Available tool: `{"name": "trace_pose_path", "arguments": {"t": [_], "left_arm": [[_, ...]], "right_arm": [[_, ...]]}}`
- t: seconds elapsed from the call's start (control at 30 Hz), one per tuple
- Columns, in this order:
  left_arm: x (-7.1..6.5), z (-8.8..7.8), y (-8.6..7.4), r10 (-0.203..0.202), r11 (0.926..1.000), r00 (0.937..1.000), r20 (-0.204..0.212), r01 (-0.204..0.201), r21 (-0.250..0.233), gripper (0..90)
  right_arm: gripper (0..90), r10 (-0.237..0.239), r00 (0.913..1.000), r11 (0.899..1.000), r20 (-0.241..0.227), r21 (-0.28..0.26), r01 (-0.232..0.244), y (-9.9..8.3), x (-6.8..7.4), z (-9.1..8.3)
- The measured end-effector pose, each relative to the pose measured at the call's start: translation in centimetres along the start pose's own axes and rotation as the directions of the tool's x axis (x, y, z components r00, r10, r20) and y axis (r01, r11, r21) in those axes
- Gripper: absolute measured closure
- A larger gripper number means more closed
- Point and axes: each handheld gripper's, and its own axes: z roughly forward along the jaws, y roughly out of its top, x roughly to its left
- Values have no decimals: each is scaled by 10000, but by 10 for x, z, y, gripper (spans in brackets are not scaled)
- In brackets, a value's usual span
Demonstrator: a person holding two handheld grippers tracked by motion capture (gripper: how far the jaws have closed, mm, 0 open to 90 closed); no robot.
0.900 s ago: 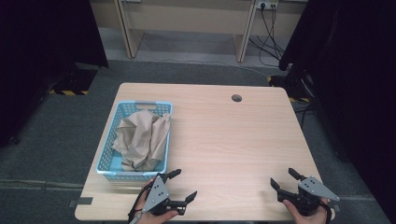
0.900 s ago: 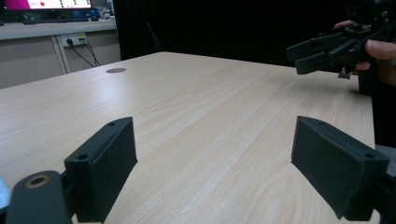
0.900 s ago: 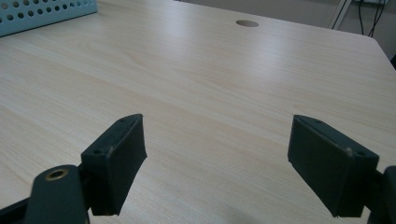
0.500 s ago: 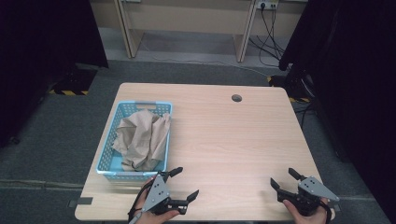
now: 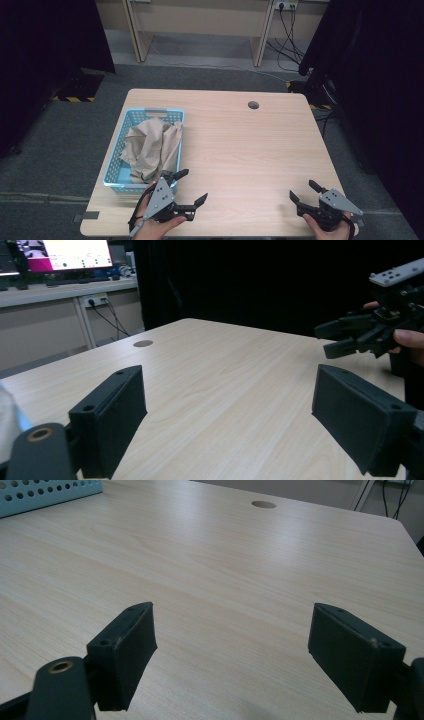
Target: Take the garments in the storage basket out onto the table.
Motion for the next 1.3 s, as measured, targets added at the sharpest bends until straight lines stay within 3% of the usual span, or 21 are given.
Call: {"name": "trace_pose_path", "arguments": {"t": [0.47, 0.87, 1.17, 1.23, 1.3], "left_arm": [[33, -15, 23, -35, 9999, 9954, -958, 48, 132, 139], [64, -30, 39, 116, 9999, 9817, -1899, -93, 134, 139], [94, -33, 46, 209, 9977, 9642, -2642, -29, 682, 138], [98, -33, 47, 197, 9971, 9630, -2687, 9, 762, 138], [112, -30, 46, -160, 9948, 9616, -2741, 429, 926, 138]], "right_arm": [[199, 52, 10000, 9999, -42, -95, -52, 0, -1, 1], [189, 163, 9999, 9998, -39, -110, -164, 0, -2, 0], [189, 184, 9998, 9998, -46, -94, -184, 0, -2, 1], [189, 182, 9998, 9998, -52, -87, -183, 0, -2, 1], [189, 188, 9998, 9998, -56, -90, -189, 0, -2, 1]]}}
